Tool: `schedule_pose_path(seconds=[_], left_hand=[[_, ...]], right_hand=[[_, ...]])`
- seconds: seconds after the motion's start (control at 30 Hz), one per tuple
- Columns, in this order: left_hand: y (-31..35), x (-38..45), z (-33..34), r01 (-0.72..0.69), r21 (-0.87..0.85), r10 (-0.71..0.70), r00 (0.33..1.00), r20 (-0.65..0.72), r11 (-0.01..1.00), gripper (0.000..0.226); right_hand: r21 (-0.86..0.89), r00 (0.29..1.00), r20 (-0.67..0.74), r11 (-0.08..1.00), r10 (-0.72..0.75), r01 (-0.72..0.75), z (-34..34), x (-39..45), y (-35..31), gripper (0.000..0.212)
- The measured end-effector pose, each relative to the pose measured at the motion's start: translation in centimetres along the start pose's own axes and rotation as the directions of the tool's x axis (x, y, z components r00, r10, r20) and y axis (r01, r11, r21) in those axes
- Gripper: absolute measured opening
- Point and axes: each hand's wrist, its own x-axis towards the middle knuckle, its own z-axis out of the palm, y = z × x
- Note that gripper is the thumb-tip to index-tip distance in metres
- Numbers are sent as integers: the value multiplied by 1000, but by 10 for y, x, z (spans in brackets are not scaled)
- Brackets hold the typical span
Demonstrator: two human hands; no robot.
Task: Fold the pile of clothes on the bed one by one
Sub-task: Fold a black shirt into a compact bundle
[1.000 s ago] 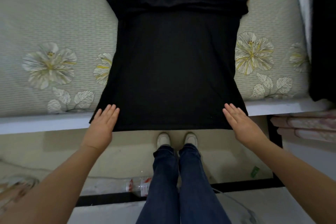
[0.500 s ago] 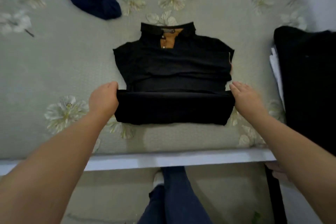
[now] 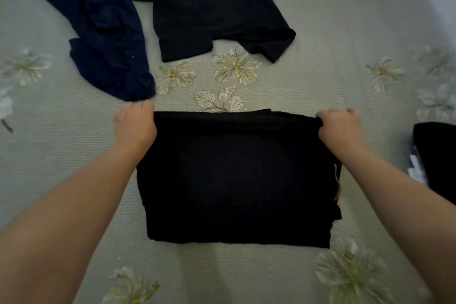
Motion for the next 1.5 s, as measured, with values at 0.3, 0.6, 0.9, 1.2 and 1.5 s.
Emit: schedule_pose_path(seconds=[0.3,0.6,0.9,1.2,1.5], left_hand=[[31,-67,74,-26,-232,61,987,148,972,52],[16,-166,76,316,-471,-283,948,143,824,51],[0,-211,67,572,-732,-484,791,374,369,29],[-44,-203,74,547,-326,-378,805,457,771,26],[-6,-199,56,440,-249,-383,891,245,863,55]], right_hand=[[309,983,31,933,183,-184,69,-52,-18,52],[550,864,88,699,497,-458,84,-165,-25,67],[570,827,201,624,525,-535,87,-200,-29,26],[310,780,270,716,564,-625,98,-205,-4,26],[473,775,233,628,588,-618,99,-201,-2,31]])
